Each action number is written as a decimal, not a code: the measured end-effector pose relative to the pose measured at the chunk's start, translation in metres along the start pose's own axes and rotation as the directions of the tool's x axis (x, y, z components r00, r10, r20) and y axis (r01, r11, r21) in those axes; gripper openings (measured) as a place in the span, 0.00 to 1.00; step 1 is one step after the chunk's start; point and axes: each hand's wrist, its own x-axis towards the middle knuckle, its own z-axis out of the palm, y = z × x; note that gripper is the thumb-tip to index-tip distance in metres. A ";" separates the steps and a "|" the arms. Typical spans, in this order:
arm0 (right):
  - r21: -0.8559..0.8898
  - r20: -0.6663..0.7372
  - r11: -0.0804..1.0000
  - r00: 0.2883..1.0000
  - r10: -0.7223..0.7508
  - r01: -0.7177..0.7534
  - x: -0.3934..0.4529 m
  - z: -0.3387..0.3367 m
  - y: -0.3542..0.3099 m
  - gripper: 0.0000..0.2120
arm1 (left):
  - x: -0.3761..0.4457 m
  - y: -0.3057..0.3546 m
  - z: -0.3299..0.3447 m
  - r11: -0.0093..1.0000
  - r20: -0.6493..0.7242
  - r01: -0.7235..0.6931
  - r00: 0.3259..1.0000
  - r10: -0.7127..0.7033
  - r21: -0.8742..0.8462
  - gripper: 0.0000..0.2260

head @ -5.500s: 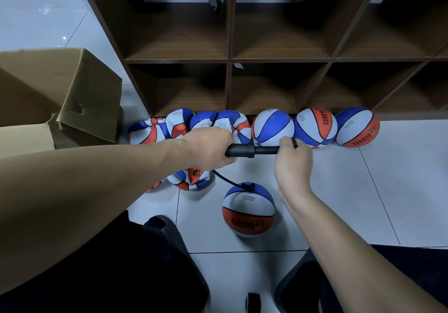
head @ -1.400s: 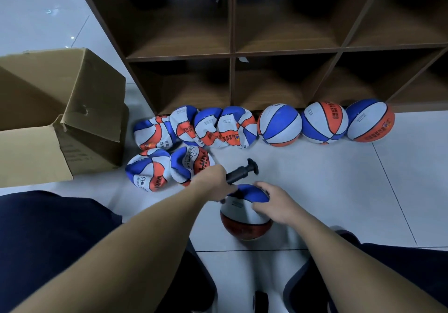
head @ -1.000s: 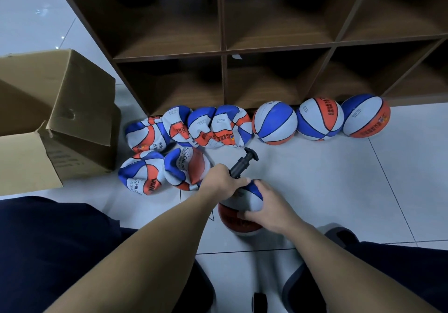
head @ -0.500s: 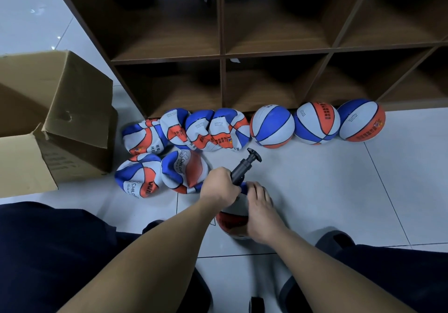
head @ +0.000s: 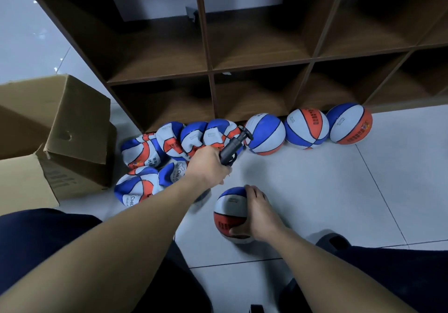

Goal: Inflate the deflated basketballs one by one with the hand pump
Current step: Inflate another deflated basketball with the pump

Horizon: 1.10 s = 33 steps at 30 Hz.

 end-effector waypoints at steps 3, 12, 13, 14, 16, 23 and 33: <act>-0.021 -0.024 1.000 1.000 -0.018 0.017 0.006 -0.036 0.002 0.63 | 0.001 0.023 -0.026 0.998 0.068 -0.047 0.997 0.044 0.046 0.06; -0.343 -0.028 0.935 0.994 -0.108 0.092 0.000 -0.265 0.001 0.70 | 0.011 0.125 -0.089 0.966 0.115 -0.252 0.963 0.246 0.047 0.09; -0.362 -0.021 0.929 0.995 -0.093 0.080 -0.004 -0.283 0.009 0.69 | 0.012 0.135 -0.089 0.964 0.144 -0.266 0.955 0.260 0.023 0.10; -0.375 -0.015 0.925 0.997 -0.075 0.064 -0.008 -0.297 0.019 0.68 | 0.013 0.145 -0.087 0.960 0.169 -0.279 0.947 0.274 0.003 0.10; -0.384 -0.021 0.923 1.000 -0.022 0.012 -0.015 -0.317 0.046 0.68 | 0.017 0.163 -0.079 0.955 0.195 -0.296 0.936 0.295 -0.023 0.11; -0.279 -0.270 0.895 0.923 0.273 -0.347 -0.010 -0.326 0.203 0.65 | 0.047 0.173 -0.034 0.958 0.270 -0.284 0.919 0.285 -0.046 0.15; -0.136 -0.591 0.825 0.714 0.376 -0.548 0.062 -0.347 0.349 0.61 | 0.118 0.224 0.078 0.963 0.286 -0.196 0.927 0.243 -0.182 0.15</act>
